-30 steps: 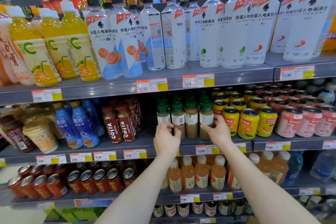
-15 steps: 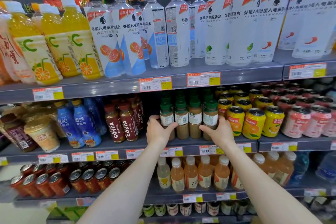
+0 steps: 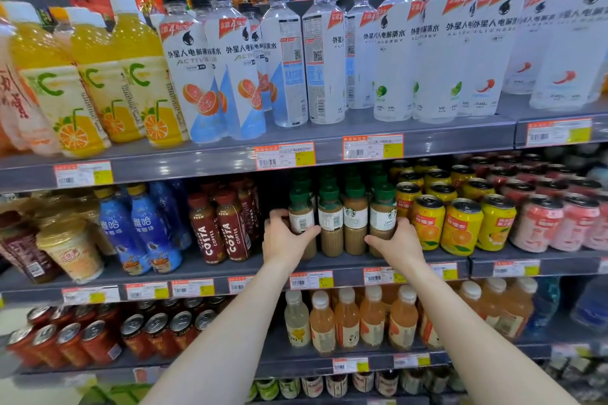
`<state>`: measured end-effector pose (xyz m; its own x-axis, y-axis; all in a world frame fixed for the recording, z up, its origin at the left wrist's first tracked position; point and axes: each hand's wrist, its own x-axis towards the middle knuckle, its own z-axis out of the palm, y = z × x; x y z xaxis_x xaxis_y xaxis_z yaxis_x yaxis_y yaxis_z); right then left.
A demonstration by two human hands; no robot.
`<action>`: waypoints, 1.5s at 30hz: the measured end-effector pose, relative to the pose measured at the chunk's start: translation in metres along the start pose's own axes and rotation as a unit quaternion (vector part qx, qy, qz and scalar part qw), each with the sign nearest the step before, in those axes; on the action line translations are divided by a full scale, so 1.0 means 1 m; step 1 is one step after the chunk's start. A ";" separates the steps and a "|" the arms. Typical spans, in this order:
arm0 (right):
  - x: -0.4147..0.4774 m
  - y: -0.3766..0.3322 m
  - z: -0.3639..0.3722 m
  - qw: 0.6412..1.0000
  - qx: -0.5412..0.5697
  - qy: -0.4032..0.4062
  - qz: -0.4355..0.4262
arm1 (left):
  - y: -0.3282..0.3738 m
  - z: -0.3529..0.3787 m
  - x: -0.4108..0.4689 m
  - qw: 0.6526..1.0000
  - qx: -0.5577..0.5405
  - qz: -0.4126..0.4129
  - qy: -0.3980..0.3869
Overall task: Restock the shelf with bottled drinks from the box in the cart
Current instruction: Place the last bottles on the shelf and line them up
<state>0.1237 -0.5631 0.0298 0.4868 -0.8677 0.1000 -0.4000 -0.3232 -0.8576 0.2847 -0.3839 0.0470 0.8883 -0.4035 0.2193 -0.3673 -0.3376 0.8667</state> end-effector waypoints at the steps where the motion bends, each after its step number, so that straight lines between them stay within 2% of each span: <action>1: -0.001 0.000 0.000 1.000 0.003 -0.008 0.000 | -0.001 0.000 0.000 1.000 -0.010 -0.001 0.000; 9: -0.005 0.004 0.003 1.000 0.016 0.011 -0.007 | -0.002 -0.003 0.000 0.997 -0.037 0.018 -0.059; 24: -0.010 0.007 0.003 0.999 -0.020 -0.001 -0.028 | -0.008 -0.004 0.001 0.999 -0.020 -0.014 -0.036; 32: -0.009 0.005 0.001 1.000 -0.017 -0.004 -0.025 | -0.002 -0.009 0.004 0.997 0.011 -0.005 -0.078; 36: -0.009 0.006 0.001 1.000 -0.017 -0.007 -0.024 | -0.002 -0.006 0.003 0.999 0.021 -0.013 -0.046; 43: -0.009 0.006 0.000 0.999 -0.020 -0.008 -0.024 | -0.002 -0.005 0.003 0.996 -0.010 0.003 -0.085; 45: -0.009 0.006 0.000 0.999 -0.020 -0.009 -0.024 | -0.001 -0.004 0.003 0.997 -0.020 0.002 -0.069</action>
<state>0.1170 -0.5569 0.0234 0.5195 -0.8443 0.1316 -0.4060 -0.3794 -0.8314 0.2892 -0.3815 0.0483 0.8390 -0.5196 0.1614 -0.3571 -0.3020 0.8839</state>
